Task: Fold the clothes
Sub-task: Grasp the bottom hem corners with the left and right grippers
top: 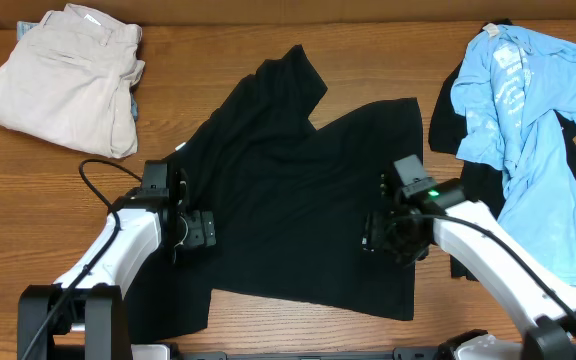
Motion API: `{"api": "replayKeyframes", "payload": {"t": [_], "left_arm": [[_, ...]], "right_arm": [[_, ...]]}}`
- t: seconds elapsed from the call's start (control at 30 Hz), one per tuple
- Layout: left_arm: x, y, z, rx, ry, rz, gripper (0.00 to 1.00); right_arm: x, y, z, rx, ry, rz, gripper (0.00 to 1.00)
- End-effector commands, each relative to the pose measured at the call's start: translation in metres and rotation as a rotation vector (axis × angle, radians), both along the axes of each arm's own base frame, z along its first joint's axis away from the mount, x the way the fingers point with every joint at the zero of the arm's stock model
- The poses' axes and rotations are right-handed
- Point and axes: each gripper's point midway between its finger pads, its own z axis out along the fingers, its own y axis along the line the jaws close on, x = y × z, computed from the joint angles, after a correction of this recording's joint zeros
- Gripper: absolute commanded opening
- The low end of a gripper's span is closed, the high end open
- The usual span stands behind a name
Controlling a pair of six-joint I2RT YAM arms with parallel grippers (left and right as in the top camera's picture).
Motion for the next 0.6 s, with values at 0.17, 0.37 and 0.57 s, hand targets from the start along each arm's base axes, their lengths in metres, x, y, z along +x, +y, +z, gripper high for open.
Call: {"api": "replayKeyframes", "payload": {"t": [0.17,0.37,0.57], "left_arm": [[-0.006,-0.007,-0.034,-0.025,0.052,-0.139,0.96],[-0.002,-0.007,-0.044,-0.026,0.055,-0.134,0.95],[0.01,-0.01,-0.044,-0.032,0.005,-0.135,0.95]], "right_arm": [[0.0,-0.001,-0.038,-0.059,0.084,0.022,0.68],[0.005,-0.002,-0.062,-0.089,0.112,0.023,0.68],[0.029,-0.007,-0.084,-0.145,0.038,0.023,0.68]]}}
